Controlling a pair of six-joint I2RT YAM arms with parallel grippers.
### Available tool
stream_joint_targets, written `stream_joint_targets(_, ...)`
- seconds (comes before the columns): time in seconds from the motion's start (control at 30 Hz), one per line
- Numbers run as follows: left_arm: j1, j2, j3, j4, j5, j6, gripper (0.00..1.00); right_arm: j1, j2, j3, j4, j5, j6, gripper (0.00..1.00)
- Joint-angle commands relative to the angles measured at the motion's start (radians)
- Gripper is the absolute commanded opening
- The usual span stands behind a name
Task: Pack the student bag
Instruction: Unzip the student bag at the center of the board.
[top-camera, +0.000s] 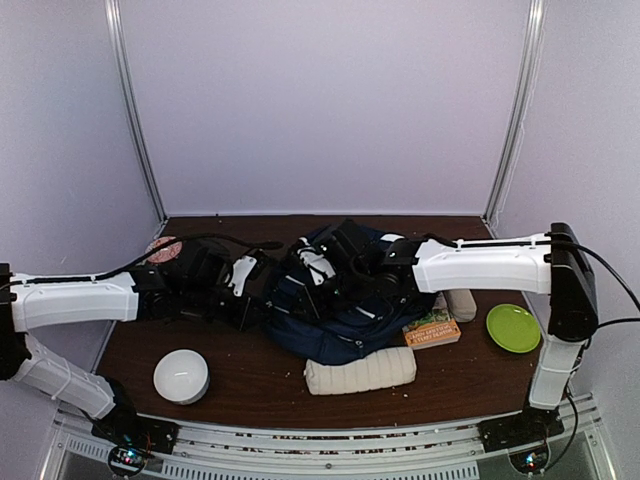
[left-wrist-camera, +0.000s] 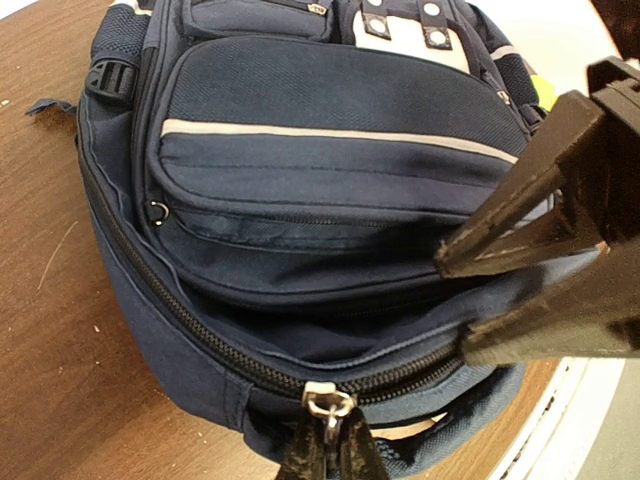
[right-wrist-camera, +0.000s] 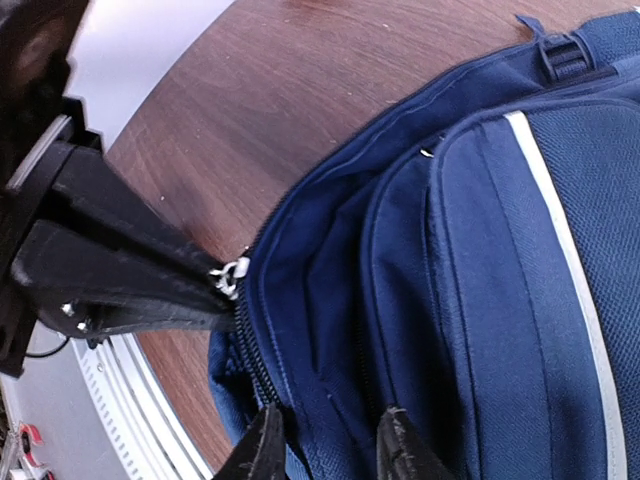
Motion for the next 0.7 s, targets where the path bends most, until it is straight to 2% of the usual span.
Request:
stream_joint_targets(0.0, -0.011, -0.042, -0.007, 0.084, 0.007, -0.008, 0.0, 0.007, 0.014, 0.008, -0.007, 0.035, -0.003, 0.21)
stream_joint_targets(0.1, -0.011, -0.044, -0.011, 0.079, -0.008, -0.008, 0.0, 0.008, -0.001, -0.008, -0.002, 0.032, -0.004, 0.0)
stream_joint_targets(0.27, -0.012, -0.023, 0.001, 0.032, -0.068, -0.009, 0.0, 0.007, -0.095, -0.057, 0.027, 0.02, -0.041, 0.0)
stream_joint_targets(0.43, -0.011, -0.001, 0.012, 0.008, -0.114, -0.018, 0.0, 0.007, -0.194, -0.075, -0.044, 0.034, -0.113, 0.0)
stream_joint_targets(0.67, -0.007, 0.068, 0.047, -0.008, -0.146, -0.026, 0.0, 0.007, -0.35, -0.216, -0.085, 0.096, -0.142, 0.0)
